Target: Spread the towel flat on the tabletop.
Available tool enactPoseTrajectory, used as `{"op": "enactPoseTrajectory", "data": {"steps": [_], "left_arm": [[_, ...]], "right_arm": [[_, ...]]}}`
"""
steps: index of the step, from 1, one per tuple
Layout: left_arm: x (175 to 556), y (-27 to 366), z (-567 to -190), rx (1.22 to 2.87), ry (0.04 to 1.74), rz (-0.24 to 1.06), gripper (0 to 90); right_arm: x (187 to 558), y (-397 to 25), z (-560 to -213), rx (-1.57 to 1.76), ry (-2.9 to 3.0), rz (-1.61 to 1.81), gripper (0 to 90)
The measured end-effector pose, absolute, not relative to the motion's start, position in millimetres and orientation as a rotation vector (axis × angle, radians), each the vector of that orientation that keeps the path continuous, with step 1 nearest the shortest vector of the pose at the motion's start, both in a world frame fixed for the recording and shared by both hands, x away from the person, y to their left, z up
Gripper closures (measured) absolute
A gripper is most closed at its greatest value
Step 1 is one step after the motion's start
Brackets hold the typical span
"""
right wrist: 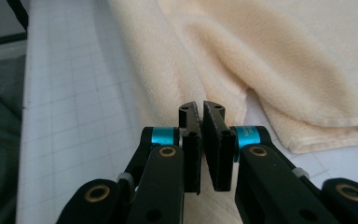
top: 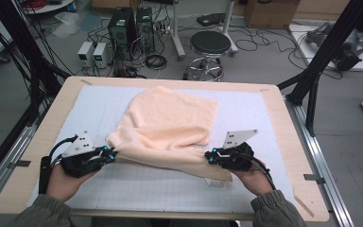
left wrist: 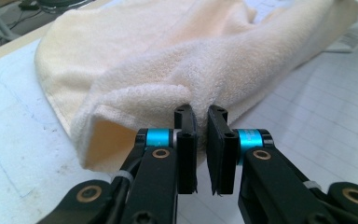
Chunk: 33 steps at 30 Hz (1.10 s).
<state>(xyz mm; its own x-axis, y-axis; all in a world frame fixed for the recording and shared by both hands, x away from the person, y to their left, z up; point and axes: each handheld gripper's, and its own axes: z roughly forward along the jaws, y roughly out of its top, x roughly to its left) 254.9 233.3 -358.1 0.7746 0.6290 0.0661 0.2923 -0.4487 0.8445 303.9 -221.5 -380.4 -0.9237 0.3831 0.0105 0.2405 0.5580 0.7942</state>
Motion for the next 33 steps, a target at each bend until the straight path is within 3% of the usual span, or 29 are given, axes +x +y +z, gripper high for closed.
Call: {"op": "enactPoseTrajectory", "data": {"steps": [10, 15, 18, 25, 29, 31, 33], "left_arm": [[227, 249, -337, 2.07, 0.628, 0.443, 82.2], [233, 259, -357, 2.022, 0.692, 0.356, 68.9], [237, 260, -362, 2.011, 0.702, 0.358, 61.8], [255, 251, -400, 2.06, 0.707, 0.31, 56.8], [266, 242, -426, 2.151, 0.718, 0.249, 54.1], [270, 238, -435, 2.186, 0.721, 0.234, 53.9], [272, 234, -440, 2.184, 0.706, 0.235, 56.0]], "right_arm": [[268, -215, -353, 0.371, 2.683, 1.416, 83.3], [274, -206, -359, 0.37, 2.68, 1.409, 74.1], [286, -201, -365, 0.394, 2.672, 1.386, 71.8], [312, -171, -404, 0.365, 2.758, 1.248, 66.7], [323, -160, -422, 0.39, 2.809, 1.183, 59.1], [327, -158, -429, 0.41, 2.839, 1.142, 59.8], [328, -158, -436, 0.415, 2.847, 1.144, 66.2]]}}
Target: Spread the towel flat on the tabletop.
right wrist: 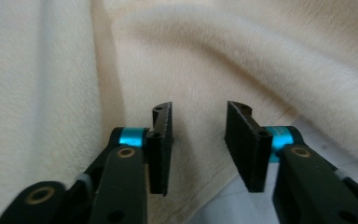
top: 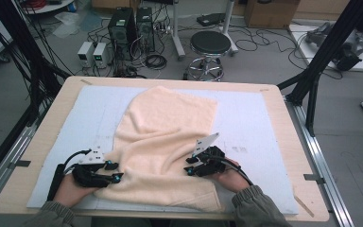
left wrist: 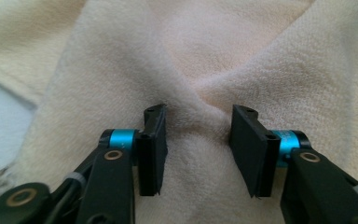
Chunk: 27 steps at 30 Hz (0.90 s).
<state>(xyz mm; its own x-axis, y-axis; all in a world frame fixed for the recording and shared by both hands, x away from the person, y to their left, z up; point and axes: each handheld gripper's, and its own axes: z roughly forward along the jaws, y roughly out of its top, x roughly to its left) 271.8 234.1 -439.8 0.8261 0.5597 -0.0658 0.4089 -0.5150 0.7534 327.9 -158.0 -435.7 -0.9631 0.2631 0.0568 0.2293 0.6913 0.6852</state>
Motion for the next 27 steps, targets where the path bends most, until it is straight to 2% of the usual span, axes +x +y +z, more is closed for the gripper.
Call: {"op": "enactPoseTrajectory", "data": {"steps": [3, 5, 9, 16, 20, 22, 25, 27], "left_arm": [[272, 231, -439, 2.183, 0.714, 0.219, 67.9], [271, 228, -436, 2.205, 0.703, 0.229, 74.5], [259, 224, -426, 2.186, 0.655, 0.242, 77.6], [230, 218, -402, 2.159, 0.565, 0.233, 77.9], [214, 211, -394, 2.165, 0.5, 0.183, 77.9], [210, 210, -391, 2.168, 0.465, 0.187, 76.0], [217, 214, -390, 2.136, 0.507, 0.214, 64.4], [224, 216, -393, 2.122, 0.529, 0.222, 61.3]], "right_arm": [[330, -162, -437, 0.468, 2.864, 1.183, 83.6], [327, -162, -435, 0.458, 2.868, 1.152, 86.4], [316, -170, -428, 0.416, 2.886, 1.117, 87.1], [276, -210, -402, 0.399, 2.844, 1.205, 87.1], [248, -223, -396, 0.368, 2.866, 1.23, 86.4], [239, -227, -392, 0.35, 2.85, 1.243, 78.8], [240, -230, -389, 0.385, 2.796, 1.264, 70.1], [250, -228, -391, 0.408, 2.77, 1.264, 67.3]]}}
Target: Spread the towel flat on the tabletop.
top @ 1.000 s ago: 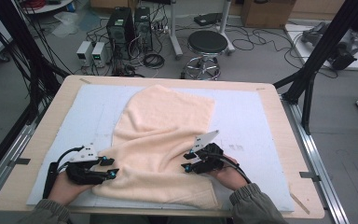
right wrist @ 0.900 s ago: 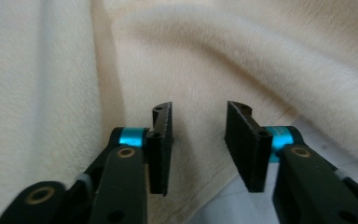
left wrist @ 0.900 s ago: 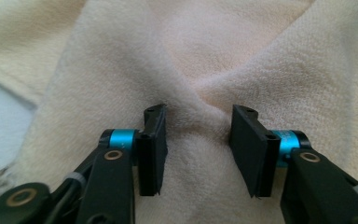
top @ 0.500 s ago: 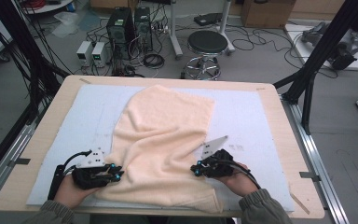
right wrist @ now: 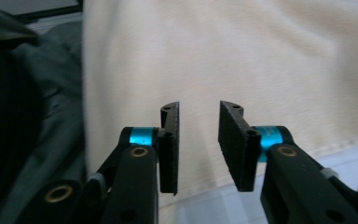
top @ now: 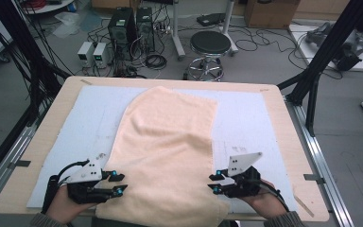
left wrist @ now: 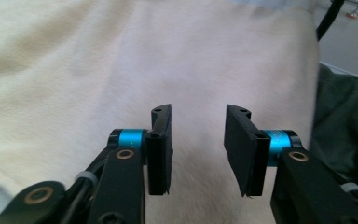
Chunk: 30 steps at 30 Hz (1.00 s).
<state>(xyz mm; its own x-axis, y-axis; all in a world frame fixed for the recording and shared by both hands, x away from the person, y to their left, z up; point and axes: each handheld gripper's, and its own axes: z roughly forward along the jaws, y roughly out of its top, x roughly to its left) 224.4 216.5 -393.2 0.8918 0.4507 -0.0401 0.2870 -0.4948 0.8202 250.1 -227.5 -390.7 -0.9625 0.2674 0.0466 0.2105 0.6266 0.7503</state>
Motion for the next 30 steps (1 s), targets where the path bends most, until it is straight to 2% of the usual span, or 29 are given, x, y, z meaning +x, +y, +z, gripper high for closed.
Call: {"op": "enactPoseTrajectory", "data": {"steps": [4, 8, 10, 11, 14, 18, 30], "left_arm": [[239, 217, -411, 2.173, 0.541, 0.23, 53.6], [251, 217, -427, 2.214, 0.564, 0.19, 49.6], [254, 216, -434, 2.235, 0.558, 0.131, 53.8], [254, 215, -437, 2.242, 0.557, 0.118, 60.5], [253, 213, -436, 2.237, 0.553, 0.109, 70.2], [241, 211, -428, 2.214, 0.519, 0.109, 79.1], [201, 207, -408, 2.175, 0.405, 0.019, 79.2]], "right_arm": [[276, -215, -407, 0.434, 2.759, 1.219, 60.0], [300, -203, -428, 0.491, 2.795, 1.178, 60.5], [305, -198, -436, 0.487, 2.828, 1.13, 66.0], [305, -198, -436, 0.5, 2.824, 1.139, 71.7], [305, -199, -435, 0.48, 2.848, 1.147, 85.6], [298, -203, -431, 0.442, 2.875, 1.157, 86.8], [248, -230, -400, 0.306, 2.923, 1.243, 86.3]]}}
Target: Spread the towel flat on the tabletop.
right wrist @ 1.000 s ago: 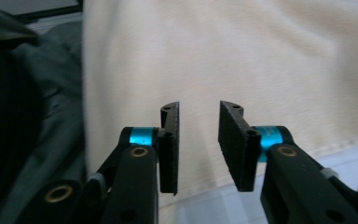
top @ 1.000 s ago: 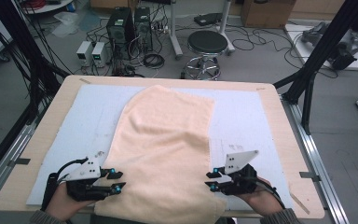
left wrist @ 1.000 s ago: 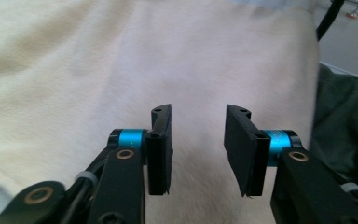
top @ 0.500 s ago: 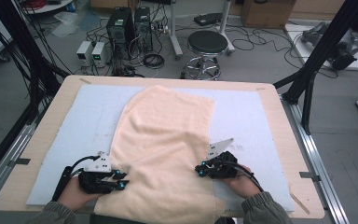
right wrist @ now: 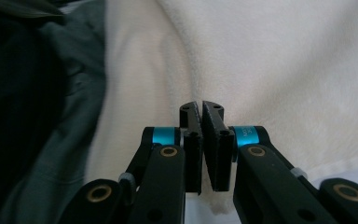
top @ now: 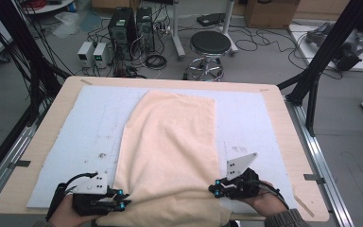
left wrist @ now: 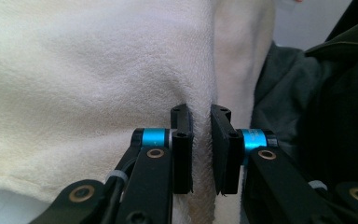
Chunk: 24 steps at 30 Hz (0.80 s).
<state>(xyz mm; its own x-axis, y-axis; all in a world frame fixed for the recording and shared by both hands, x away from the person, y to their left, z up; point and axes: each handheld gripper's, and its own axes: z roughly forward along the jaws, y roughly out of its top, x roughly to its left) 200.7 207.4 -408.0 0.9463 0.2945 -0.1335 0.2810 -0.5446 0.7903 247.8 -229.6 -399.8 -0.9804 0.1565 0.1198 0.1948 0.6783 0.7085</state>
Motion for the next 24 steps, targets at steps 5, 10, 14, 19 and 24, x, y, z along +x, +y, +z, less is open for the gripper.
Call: {"op": "enactPoseTrajectory", "data": {"steps": [5, 10, 14, 19, 24], "left_arm": [[211, 216, -405, 2.134, 0.449, 0.08, 64.4], [238, 215, -413, 2.131, 0.511, 0.151, 56.4], [256, 210, -421, 2.136, 0.528, 0.105, 54.5], [248, 205, -426, 2.19, 0.463, 0.046, 66.5], [231, 205, -427, 2.205, 0.41, 0.0, 79.1]], "right_arm": [[250, -233, -392, -0.341, -2.844, -1.294, 73.9], [276, -228, -406, -0.463, -2.913, -1.306, 64.1], [295, -221, -427, -0.53, -2.868, -1.259, 61.5], [296, -218, -436, -0.509, -2.856, -1.222, 61.5], [289, -225, -427, -0.508, -2.832, -1.311, 61.9]]}}
